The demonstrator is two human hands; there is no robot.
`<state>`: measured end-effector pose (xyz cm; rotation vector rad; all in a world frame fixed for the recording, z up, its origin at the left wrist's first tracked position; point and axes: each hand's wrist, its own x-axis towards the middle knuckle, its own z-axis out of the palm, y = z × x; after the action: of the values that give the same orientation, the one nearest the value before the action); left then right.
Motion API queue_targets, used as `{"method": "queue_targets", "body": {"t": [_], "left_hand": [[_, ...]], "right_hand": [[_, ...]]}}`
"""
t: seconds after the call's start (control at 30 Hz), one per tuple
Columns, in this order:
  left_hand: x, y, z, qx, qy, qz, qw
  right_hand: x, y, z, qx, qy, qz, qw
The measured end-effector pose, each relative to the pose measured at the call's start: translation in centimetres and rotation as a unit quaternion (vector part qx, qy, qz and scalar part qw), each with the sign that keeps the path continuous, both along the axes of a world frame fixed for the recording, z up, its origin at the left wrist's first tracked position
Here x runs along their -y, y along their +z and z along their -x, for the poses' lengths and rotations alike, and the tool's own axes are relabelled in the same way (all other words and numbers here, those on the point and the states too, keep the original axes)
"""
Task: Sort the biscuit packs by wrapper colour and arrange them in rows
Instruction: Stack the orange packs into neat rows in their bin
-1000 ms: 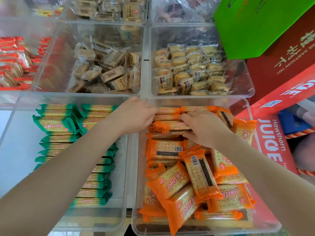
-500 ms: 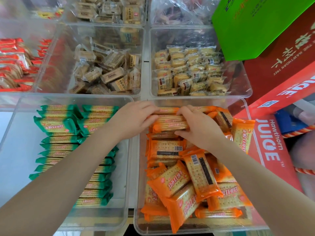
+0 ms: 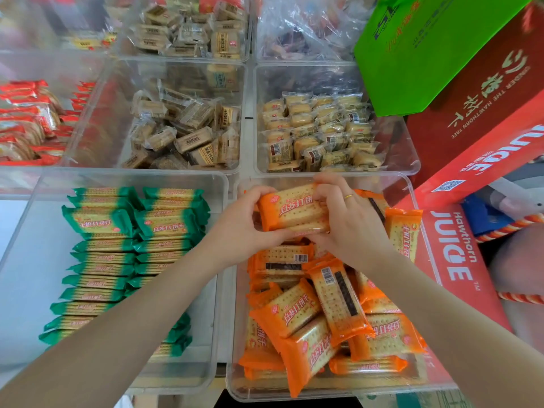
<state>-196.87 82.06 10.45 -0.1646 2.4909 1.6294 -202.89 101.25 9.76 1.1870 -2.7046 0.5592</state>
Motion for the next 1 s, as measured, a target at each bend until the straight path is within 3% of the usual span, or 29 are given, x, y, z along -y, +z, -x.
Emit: {"method": "queue_targets", "body": {"t": [0.17, 0.3, 0.37, 0.5, 0.63, 0.8, 0.93, 1.0], "left_hand": [[1.9, -0.9, 0.2, -0.136, -0.093, 0.201, 0.966], [2.1, -1.2, 0.5, -0.245, -0.216, 0.278, 0.903], [1.7, -1.4, 0.4, -0.254, -0.238, 0.297, 0.889], [1.9, -2.0, 0.2, -0.144, -0.125, 0.352, 0.917], [2.1, -2.5, 1.1, -0.185, -0.222, 0.486, 0.825], [-0.5, -3.2, 2.8, -0.062, -0.211, 0.551, 0.805], [-1.3, -3.7, 3.5, -0.046, -0.178, 0.561, 0.807], [-1.4, -3.5, 3.3, -0.039, -0.197, 0.498, 0.843]], "right_hand": [[-0.9, 1.2, 1.1, 0.261, -0.032, 0.073, 0.962], [0.2, 1.6, 2.4, 0.347, 0.023, -0.039, 0.937], [0.5, 1.6, 3.0, 0.392, 0.052, -0.069, 0.916], [-1.1, 1.3, 3.9, 0.328, -0.012, -0.057, 0.943], [-2.7, 1.0, 3.9, 0.278, -0.132, 0.044, 0.950], [-1.9, 0.4, 3.9, 0.287, -0.149, 0.052, 0.945], [-1.9, 0.0, 3.7, 0.291, -0.153, 0.069, 0.942], [-2.0, -0.1, 3.6, 0.299, -0.152, 0.071, 0.939]]}}
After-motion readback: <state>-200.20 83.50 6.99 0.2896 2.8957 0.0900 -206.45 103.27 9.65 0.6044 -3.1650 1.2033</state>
